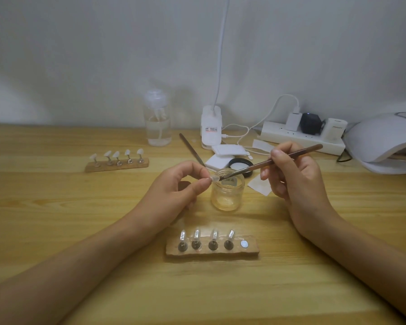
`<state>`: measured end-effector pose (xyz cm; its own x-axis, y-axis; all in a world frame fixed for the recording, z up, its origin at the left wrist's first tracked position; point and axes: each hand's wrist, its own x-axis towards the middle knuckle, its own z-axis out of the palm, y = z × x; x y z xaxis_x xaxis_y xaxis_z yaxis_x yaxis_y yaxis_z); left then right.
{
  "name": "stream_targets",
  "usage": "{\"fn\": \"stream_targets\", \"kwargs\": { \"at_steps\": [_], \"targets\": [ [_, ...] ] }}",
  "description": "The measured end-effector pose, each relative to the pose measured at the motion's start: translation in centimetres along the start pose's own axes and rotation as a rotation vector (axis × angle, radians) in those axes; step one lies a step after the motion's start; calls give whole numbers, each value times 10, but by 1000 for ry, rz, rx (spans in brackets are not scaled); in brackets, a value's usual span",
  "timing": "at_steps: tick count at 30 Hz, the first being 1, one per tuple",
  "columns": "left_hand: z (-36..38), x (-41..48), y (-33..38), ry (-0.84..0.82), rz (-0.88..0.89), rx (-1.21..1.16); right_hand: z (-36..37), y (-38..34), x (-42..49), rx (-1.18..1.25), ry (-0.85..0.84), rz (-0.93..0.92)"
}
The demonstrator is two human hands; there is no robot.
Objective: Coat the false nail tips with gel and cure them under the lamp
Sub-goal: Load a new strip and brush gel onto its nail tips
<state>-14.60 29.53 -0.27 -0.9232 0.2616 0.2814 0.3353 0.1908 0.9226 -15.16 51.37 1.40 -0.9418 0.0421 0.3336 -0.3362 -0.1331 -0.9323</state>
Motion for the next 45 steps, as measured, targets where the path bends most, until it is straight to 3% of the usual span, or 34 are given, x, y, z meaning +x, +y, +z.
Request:
{"fn": "stream_targets", "kwargs": {
  "at_steps": [7, 11, 16, 21, 25, 30, 35, 45],
  "targets": [
    [-1, -1, 1, -2, -17, 1, 2, 0, -2, 30, -68, -14],
    [0, -1, 1, -2, -19, 8, -2, 0, 0, 18, 36, 25],
    [0, -1, 1, -4, -14, 5, 1, -1, -2, 26, -52, 1],
    [0, -1, 1, -5, -21, 5, -3, 0, 0, 25, 27, 42],
    [-1, -1, 1, -4, -25, 20, 1, -2, -3, 47, -68, -13],
    [-1, -2, 2, -5, -50, -2, -2, 0, 0, -5, 42, 6],
    [0, -2, 2, 5, -42, -14, 2, -1, -3, 20, -60, -56],
    [0, -2, 3, -2, -19, -10, 1, -1, -2, 11, -36, -24]
  ]
}}
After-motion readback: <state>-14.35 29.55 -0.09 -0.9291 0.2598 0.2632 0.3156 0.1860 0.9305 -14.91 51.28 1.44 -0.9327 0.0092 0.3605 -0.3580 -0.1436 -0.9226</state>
